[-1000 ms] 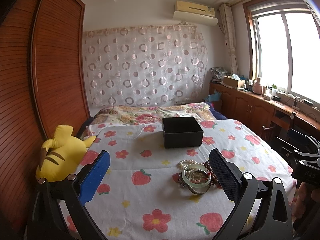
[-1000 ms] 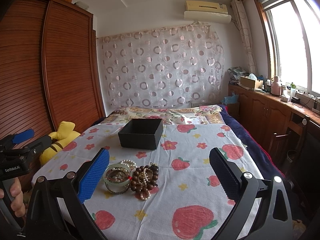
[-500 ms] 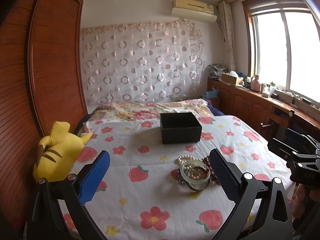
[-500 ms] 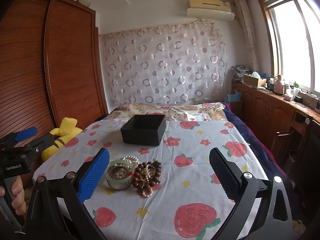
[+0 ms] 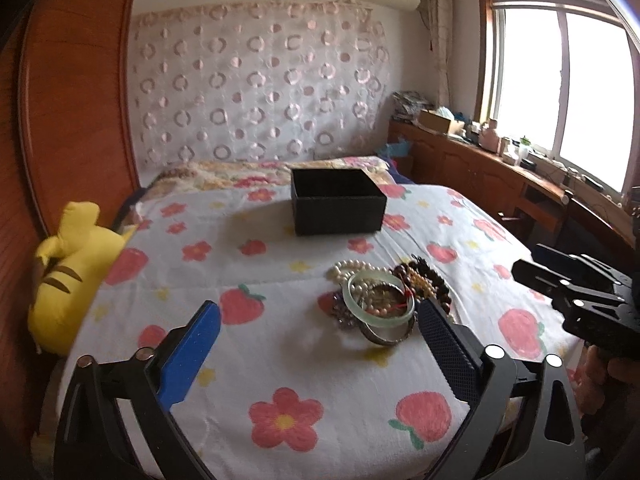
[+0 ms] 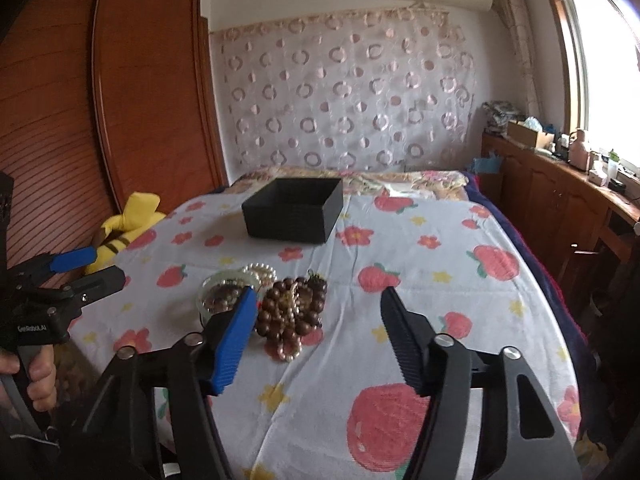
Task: Organize jewelry
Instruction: 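Lower the left gripper onto the green jade bangle and close it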
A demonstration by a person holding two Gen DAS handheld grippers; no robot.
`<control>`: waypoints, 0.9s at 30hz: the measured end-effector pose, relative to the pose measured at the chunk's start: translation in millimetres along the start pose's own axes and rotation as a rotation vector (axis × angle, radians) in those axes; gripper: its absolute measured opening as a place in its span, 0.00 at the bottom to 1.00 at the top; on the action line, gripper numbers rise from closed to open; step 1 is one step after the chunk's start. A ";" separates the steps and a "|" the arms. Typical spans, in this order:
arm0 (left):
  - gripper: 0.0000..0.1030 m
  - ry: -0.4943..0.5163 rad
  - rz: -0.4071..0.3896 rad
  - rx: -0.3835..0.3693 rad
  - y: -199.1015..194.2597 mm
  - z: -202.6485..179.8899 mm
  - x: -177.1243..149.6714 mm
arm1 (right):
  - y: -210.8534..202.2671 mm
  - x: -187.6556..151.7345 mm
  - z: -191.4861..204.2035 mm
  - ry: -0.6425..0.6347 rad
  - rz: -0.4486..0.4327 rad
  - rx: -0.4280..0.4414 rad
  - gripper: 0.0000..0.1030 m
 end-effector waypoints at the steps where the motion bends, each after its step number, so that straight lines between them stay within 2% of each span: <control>1: 0.82 0.000 0.009 -0.019 4.0 -0.6 -1.4 | 3.2 -2.7 -0.4 -0.003 0.012 0.007 0.59; 5: 0.62 0.000 0.032 -0.079 16.1 -4.4 -5.1 | 13.6 -10.7 1.3 -0.018 0.044 0.019 0.57; 8: 0.58 -0.005 0.054 -0.113 26.6 -4.7 -7.4 | 20.8 -16.5 3.4 -0.024 0.072 0.030 0.54; 10: 0.53 -0.010 0.066 -0.137 33.7 -5.2 -7.1 | 25.9 -19.6 3.2 -0.028 0.090 0.032 0.54; 15: 0.25 -0.047 0.113 -0.240 63.4 -2.6 -5.6 | 35.4 -27.2 0.4 -0.020 0.124 0.024 0.54; 25: 0.23 -0.052 0.183 -0.266 105.0 0.5 7.5 | 39.1 -30.9 -4.3 -0.016 0.129 0.010 0.54; 26: 0.21 -0.056 0.183 -0.271 106.8 0.4 8.7 | 39.4 -30.8 -5.2 -0.015 0.129 0.008 0.54; 27: 0.14 -0.060 0.187 -0.277 108.9 0.6 9.9 | 39.6 -31.0 -6.2 -0.014 0.128 0.006 0.54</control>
Point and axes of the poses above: each gripper's, at about its wrist camera, not at the fingertips, and y roughly the way its jaws point, z to its left, x to its top, the point moved 4 cm from there along y, roughly the way its jaws point, and after that the axes turned 11 degrees about y, right-handed, at the moved point
